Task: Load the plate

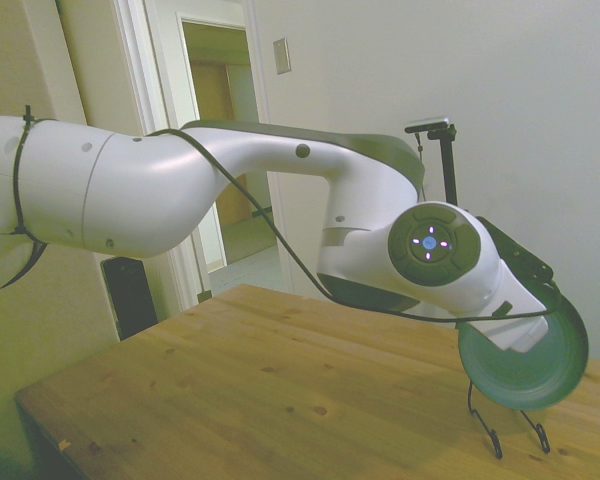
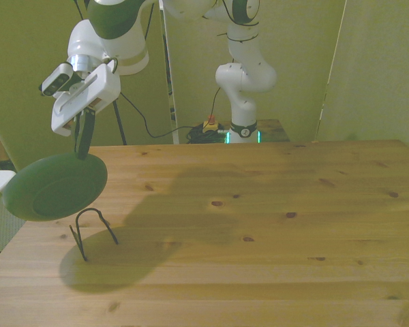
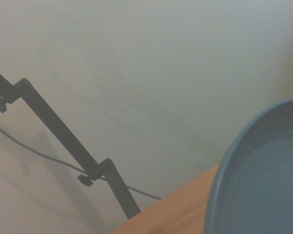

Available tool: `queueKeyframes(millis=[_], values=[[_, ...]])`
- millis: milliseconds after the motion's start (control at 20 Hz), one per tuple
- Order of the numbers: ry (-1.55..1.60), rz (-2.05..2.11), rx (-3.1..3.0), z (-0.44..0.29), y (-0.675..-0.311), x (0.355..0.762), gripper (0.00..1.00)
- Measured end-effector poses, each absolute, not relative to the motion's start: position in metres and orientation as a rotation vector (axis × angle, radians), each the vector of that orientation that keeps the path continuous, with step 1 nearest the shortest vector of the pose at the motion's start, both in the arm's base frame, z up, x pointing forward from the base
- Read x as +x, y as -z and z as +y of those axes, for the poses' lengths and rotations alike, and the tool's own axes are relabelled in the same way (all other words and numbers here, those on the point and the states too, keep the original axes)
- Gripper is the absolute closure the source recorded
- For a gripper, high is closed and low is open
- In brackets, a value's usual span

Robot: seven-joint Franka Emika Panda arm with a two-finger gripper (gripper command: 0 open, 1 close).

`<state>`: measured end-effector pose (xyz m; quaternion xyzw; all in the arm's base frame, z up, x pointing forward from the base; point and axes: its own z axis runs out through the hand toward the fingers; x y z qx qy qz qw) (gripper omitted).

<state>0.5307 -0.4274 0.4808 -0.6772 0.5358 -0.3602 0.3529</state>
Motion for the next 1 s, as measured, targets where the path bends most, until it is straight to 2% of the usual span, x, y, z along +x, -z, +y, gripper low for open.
queueKeyframes(millis=[350, 850, 900, 1000], values=[[0.917, 1.361, -1.744, -0.417, -0.461, 0.547, 1.00], [0.917, 1.354, -1.745, -0.414, -0.454, 0.553, 1.00], [0.919, 1.357, -1.745, -0.415, -0.454, 0.553, 0.00], [0.923, 1.362, -1.746, -0.417, -0.454, 0.551, 0.00]])
